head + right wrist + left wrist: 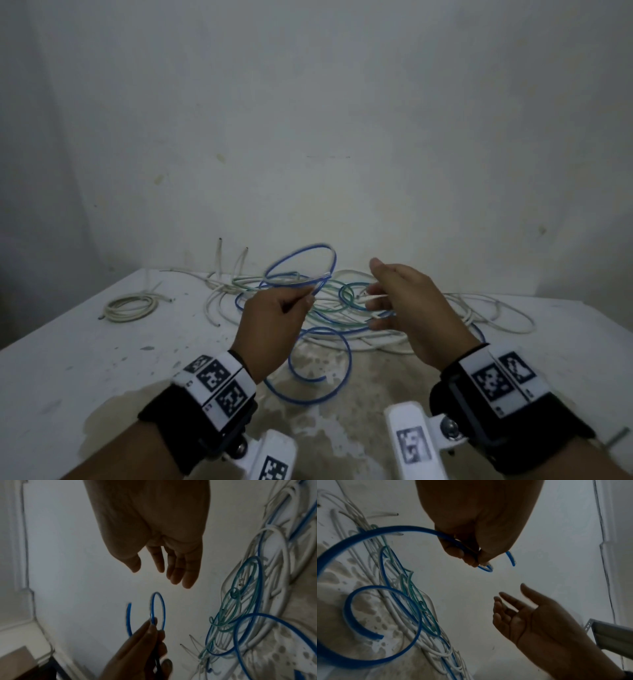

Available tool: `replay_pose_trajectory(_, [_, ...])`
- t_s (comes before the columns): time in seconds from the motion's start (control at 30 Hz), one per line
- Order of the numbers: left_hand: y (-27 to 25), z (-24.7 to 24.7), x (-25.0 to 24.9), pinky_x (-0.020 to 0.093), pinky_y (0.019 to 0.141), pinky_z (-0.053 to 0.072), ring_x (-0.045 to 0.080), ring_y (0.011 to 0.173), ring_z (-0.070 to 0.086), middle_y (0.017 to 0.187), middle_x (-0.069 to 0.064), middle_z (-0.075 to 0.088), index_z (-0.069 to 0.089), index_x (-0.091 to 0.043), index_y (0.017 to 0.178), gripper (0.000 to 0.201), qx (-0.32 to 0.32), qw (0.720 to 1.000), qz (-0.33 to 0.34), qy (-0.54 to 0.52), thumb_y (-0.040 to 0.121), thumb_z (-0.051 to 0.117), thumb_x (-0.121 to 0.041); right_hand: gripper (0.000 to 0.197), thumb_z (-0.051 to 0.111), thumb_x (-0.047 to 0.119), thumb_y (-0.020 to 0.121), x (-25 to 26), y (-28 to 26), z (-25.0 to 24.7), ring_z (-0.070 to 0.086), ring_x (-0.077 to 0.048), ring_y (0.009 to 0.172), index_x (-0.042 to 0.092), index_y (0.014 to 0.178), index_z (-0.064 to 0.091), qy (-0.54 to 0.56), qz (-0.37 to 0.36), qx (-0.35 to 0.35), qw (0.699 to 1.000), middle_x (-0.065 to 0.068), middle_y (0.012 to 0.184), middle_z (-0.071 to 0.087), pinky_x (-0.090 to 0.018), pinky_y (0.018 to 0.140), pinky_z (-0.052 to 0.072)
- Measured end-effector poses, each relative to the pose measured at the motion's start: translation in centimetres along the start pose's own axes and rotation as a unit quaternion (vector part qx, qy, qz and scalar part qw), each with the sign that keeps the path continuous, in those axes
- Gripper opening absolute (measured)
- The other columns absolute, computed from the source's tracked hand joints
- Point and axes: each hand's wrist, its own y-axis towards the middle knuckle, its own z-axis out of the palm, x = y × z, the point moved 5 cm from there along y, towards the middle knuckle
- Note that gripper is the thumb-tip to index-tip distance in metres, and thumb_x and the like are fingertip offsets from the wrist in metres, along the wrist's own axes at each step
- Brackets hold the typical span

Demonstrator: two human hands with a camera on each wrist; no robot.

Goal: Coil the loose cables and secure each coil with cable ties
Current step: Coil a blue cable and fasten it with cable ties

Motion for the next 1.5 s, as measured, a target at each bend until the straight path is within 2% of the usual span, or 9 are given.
replay_pose_trajectory(0.13, [-0.4, 0.4, -0.8, -0.001, 0.076, 0.040, -0.010, 0.076, 0.057, 0.086, -0.011, 0.067, 0.074, -0.011, 0.103, 0.017, -0.027, 0.993, 0.076, 0.082, 0.089, 0.063, -0.013, 0.034, 0.058, 0.050, 0.086, 1.8, -1.1, 1.7, 0.058, -0.005, 0.085, 0.026, 0.110, 0.062, -0.175, -0.172, -0.018, 0.969, 0.008, 0.094, 0.061, -0.017, 0.070, 0.045])
replay_pose_trajectory(0.27, [-0.9, 0.8, -1.7, 0.036, 0.074, 0.055, 0.019, 0.081, 0.066, 0.086, 0.007, 0.072, 0.075, -0.012, 0.097, 0.027, -0.019, 0.974, 0.173, 0.143, 0.090, 0.051, -0.022, 0.034, 0.059, 0.045, 0.088, 2.5, -1.6, 4.4, 0.056, -0.012, 0.092, 0.024, 0.114, 0.067, -0.404, -0.308, 0.043, 0.860, 0.003, 0.097, 0.062, -0.029, 0.083, 0.044])
replay_pose_trajectory(0.5, [0.3, -2.0, -1.4, 0.026, 0.077, 0.047, 0.028, 0.086, 0.065, 0.092, 0.011, 0.069, 0.072, -0.005, 0.097, 0.020, -0.109, 0.950, 0.163, 0.242, 0.089, 0.054, -0.009, 0.014, 0.067, 0.035, 0.077, 2.7, -2.0, 2.0, 0.054, -0.024, 0.053, 0.025, 0.068, 0.071, -0.601, -0.374, -0.036, 0.706, 0.000, 0.057, 0.052, -0.029, 0.048, 0.031])
replay_pose_trajectory(0.67, [0.8, -2.5, -1.3, 0.029, 0.074, 0.047, 0.016, 0.076, 0.056, 0.087, 0.008, 0.065, 0.070, -0.004, 0.099, 0.014, -0.119, 0.961, 0.171, 0.183, 0.090, 0.060, -0.005, 0.023, 0.049, 0.012, 0.094, 0.9, -0.5, -0.8, 0.057, -0.021, 0.064, 0.013, 0.103, 0.069, -0.466, -0.158, 0.069, 0.868, -0.016, 0.093, 0.068, -0.019, 0.058, 0.044])
replay_pose_trajectory(0.83, [0.3, -1.3, -1.2, 0.016, 0.074, 0.046, 0.001, 0.078, 0.055, 0.083, -0.008, 0.060, 0.069, -0.017, 0.093, 0.011, -0.075, 0.985, 0.125, 0.088, 0.090, 0.060, -0.010, 0.016, 0.052, 0.013, 0.094, 0.7, -0.1, -1.4, 0.053, -0.025, 0.071, 0.010, 0.079, 0.060, -0.246, -0.070, 0.082, 0.963, -0.010, 0.079, 0.054, -0.033, 0.063, 0.043])
replay_pose_trajectory(0.97, [0.2, -0.3, -1.9, 0.003, 0.067, 0.042, -0.011, 0.077, 0.057, 0.088, -0.015, 0.061, 0.059, -0.034, 0.088, 0.025, -0.009, 0.997, 0.075, 0.001, 0.095, 0.052, -0.011, 0.021, 0.056, 0.022, 0.094, 1.0, 0.7, -2.1, 0.058, -0.024, 0.068, 0.023, 0.114, 0.051, -0.259, -0.167, -0.033, 0.951, 0.000, 0.072, 0.054, -0.027, 0.062, 0.045])
replay_pose_trajectory(1.03, [0.1, 0.0, -2.1, 0.004, 0.064, 0.044, -0.014, 0.074, 0.058, 0.079, -0.020, 0.065, 0.063, -0.029, 0.090, 0.023, 0.016, 0.997, 0.063, -0.036, 0.094, 0.054, -0.008, 0.010, 0.059, 0.022, 0.092, 1.6, 0.5, -1.8, 0.060, -0.021, 0.068, 0.020, 0.101, 0.054, -0.227, -0.193, -0.050, 0.953, -0.004, 0.070, 0.059, -0.025, 0.059, 0.047])
replay_pose_trajectory(1.2, [0.4, 0.6, -2.1, 0.039, 0.073, 0.055, 0.018, 0.078, 0.064, 0.083, 0.000, 0.068, 0.063, -0.020, 0.090, 0.015, 0.055, 0.994, 0.091, -0.025, 0.092, 0.057, -0.006, 0.015, 0.061, 0.025, 0.091, 3.0, -0.7, -0.6, 0.061, 0.000, 0.061, 0.019, 0.090, 0.074, -0.208, -0.219, -0.023, 0.953, 0.010, 0.068, 0.067, -0.009, 0.058, 0.043])
replay_pose_trajectory(1.5, [0.5, 0.7, -3.0, 0.017, 0.065, 0.049, 0.009, 0.076, 0.057, 0.080, -0.005, 0.061, 0.054, -0.029, 0.079, 0.028, 0.040, 0.978, 0.196, 0.059, 0.085, 0.063, -0.002, 0.015, 0.054, 0.018, 0.094, 0.9, -2.3, 1.8, 0.056, -0.016, 0.053, 0.004, 0.092, 0.058, 0.061, 0.053, 0.159, 0.984, -0.010, 0.069, 0.061, -0.024, 0.049, 0.049])
